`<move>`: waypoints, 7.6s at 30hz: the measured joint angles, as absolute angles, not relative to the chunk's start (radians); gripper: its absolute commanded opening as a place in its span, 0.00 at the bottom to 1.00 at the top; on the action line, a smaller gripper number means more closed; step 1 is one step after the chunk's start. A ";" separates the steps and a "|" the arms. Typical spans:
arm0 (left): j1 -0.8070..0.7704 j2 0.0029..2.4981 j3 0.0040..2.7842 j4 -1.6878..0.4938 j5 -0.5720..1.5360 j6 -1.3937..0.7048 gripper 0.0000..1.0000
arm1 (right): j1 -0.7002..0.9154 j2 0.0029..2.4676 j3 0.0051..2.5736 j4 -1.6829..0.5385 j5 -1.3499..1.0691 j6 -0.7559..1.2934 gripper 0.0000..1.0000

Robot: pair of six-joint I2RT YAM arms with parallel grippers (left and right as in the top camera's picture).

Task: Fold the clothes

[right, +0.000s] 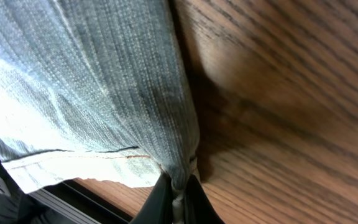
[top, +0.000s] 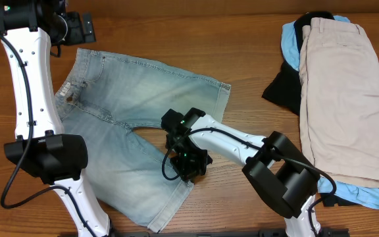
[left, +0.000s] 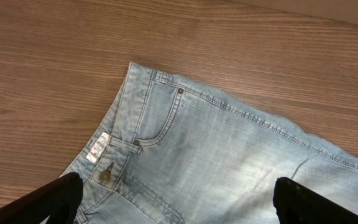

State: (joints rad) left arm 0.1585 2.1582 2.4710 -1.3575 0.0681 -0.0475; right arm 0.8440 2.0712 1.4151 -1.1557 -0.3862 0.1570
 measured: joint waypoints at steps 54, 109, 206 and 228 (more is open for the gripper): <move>0.166 1.671 2.325 -1.686 -0.073 -0.228 1.00 | 0.354 1.460 2.032 -1.688 0.084 0.502 0.84; 0.263 1.670 0.886 -0.750 -0.214 -1.096 0.04 | 0.598 1.438 0.879 -0.915 -0.026 0.756 0.58; 0.262 1.529 1.229 -0.546 -0.256 -0.733 0.04 | 0.413 1.752 1.153 -0.089 0.136 0.406 0.04; 0.263 1.736 1.291 -0.326 -0.289 -0.635 1.00 | 0.403 1.861 1.181 0.009 0.209 0.392 1.00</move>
State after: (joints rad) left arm 0.2626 1.7355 1.2911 -0.3264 -0.2890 -0.6346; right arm 0.4030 1.8610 1.1809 0.0090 0.2092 0.3916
